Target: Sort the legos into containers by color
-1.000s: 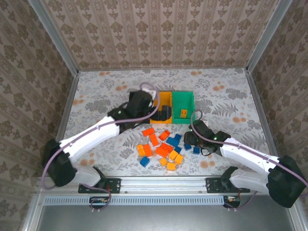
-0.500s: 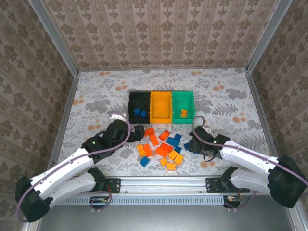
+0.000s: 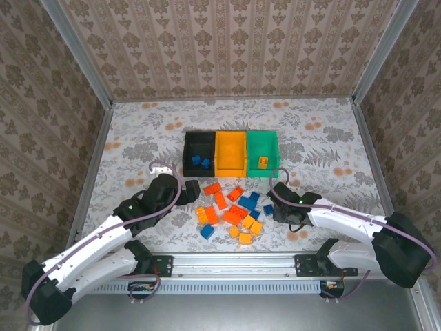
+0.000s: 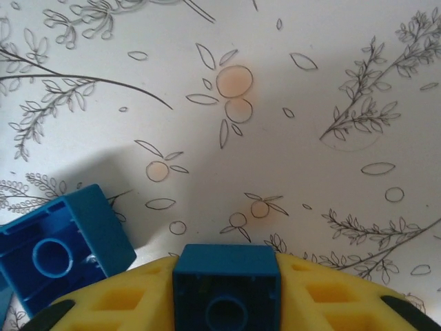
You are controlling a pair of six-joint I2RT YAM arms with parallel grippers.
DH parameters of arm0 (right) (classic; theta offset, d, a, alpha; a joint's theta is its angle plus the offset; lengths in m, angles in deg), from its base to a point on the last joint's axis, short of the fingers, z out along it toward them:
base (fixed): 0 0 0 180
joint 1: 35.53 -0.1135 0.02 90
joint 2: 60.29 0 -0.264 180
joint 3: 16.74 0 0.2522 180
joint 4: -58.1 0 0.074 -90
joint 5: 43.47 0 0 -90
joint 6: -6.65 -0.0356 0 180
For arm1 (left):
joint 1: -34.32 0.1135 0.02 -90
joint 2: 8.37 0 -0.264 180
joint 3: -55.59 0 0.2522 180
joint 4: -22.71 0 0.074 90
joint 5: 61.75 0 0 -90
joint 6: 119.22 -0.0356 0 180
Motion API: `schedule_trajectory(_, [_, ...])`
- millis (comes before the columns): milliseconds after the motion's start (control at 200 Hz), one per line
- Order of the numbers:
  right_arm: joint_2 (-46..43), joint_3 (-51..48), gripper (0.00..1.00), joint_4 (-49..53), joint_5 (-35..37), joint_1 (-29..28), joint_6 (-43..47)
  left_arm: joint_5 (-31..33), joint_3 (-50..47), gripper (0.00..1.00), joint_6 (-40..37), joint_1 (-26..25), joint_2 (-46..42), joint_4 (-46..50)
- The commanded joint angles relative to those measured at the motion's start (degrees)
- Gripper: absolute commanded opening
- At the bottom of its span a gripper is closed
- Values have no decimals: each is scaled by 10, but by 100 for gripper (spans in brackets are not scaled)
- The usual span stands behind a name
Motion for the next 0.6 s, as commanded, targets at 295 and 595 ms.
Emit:
schedule_trajectory(295, [21,166,25,-21,-48,-8,106,18,-5,100,6,21,-32,62])
schedule_trajectory(595, [300,494,26,-62,-82,-51,184,-16,-31,100,17,32,-66,100])
